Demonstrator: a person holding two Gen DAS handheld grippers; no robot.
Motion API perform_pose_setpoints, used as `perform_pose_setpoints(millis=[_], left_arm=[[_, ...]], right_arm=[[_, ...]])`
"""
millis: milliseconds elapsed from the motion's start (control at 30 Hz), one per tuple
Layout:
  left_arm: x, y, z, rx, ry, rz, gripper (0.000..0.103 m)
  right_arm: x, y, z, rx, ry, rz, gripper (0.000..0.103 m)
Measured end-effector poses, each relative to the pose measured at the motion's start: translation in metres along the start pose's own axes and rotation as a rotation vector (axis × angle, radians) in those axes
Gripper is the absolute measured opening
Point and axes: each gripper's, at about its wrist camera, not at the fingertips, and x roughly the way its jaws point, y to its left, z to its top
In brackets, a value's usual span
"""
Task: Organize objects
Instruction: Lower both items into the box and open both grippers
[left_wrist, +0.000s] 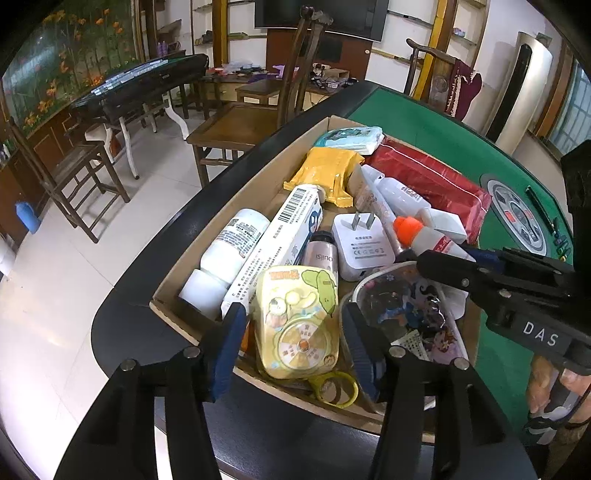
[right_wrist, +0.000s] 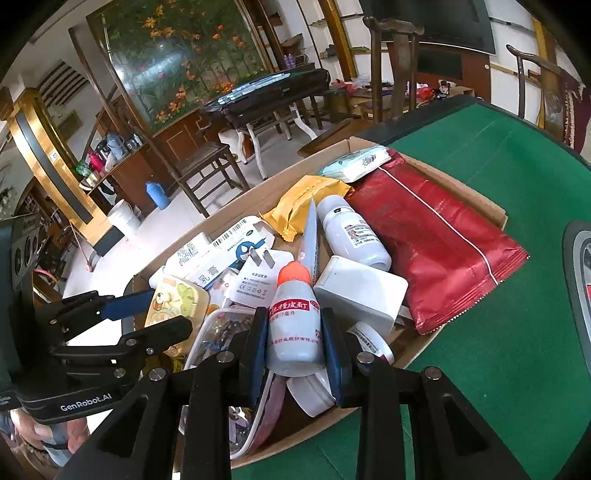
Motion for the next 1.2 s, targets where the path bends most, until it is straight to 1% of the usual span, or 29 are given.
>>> perform_pose_setpoints(millis=[133, 200, 267, 367, 467, 533, 600, 667, 800, 833, 900, 967, 1067, 1133, 1200], left_arm=[[-0.003, 0.000, -0.001, -0.005, -0.010, -0.008, 0.054], [-0.005, 0.000, 0.000, -0.015, -0.016, -0.019, 0.054], [-0.009, 0.000, -0.001, -0.025, -0.033, -0.025, 0.054], [-0.017, -0.002, 0.000, -0.026, -0.079, -0.011, 0.054], [-0.028, -0.007, -0.001, -0.009, -0.141, 0.022, 0.054], [-0.035, -0.012, -0.002, 0.004, -0.174, 0.045, 0.057], [-0.041, -0.018, -0.001, 0.011, -0.200, 0.079, 0.068], [-0.045, -0.022, 0.000, 0.007, -0.221, 0.102, 0.070], [-0.049, -0.031, -0.002, 0.009, -0.233, 0.122, 0.072], [-0.049, -0.033, -0.003, 0.013, -0.239, 0.134, 0.072], [-0.051, -0.040, -0.007, 0.032, -0.263, 0.170, 0.073], [-0.054, -0.050, -0.012, 0.058, -0.296, 0.210, 0.074], [-0.063, -0.060, -0.021, 0.076, -0.354, 0.242, 0.079], [-0.069, -0.064, -0.025, 0.072, -0.387, 0.252, 0.081], [-0.074, -0.067, -0.029, 0.059, -0.412, 0.285, 0.085]], right_arm=[[-0.003, -0.001, -0.002, 0.005, -0.004, -0.002, 0.032], [-0.005, -0.001, -0.003, 0.009, -0.008, 0.002, 0.035], [-0.009, 0.000, -0.004, 0.008, -0.015, 0.001, 0.037], [-0.017, 0.002, -0.005, 0.002, -0.033, 0.002, 0.043], [-0.028, 0.003, -0.007, 0.000, -0.056, 0.004, 0.048], [-0.035, 0.003, -0.009, -0.004, -0.072, 0.002, 0.053], [-0.044, 0.003, -0.013, -0.007, -0.091, -0.006, 0.059], [-0.052, 0.002, -0.017, -0.005, -0.105, -0.011, 0.064], [-0.065, -0.004, -0.028, 0.009, -0.124, -0.022, 0.076], [-0.067, -0.005, -0.029, 0.013, -0.126, -0.026, 0.078], [-0.072, -0.007, -0.033, 0.025, -0.131, -0.030, 0.089], [-0.077, -0.009, -0.037, 0.032, -0.138, -0.028, 0.093], [-0.086, -0.009, -0.040, 0.033, -0.151, -0.042, 0.098], [-0.090, -0.009, -0.043, 0.031, -0.155, -0.053, 0.102], [-0.095, -0.010, -0.050, 0.030, -0.162, -0.065, 0.103]])
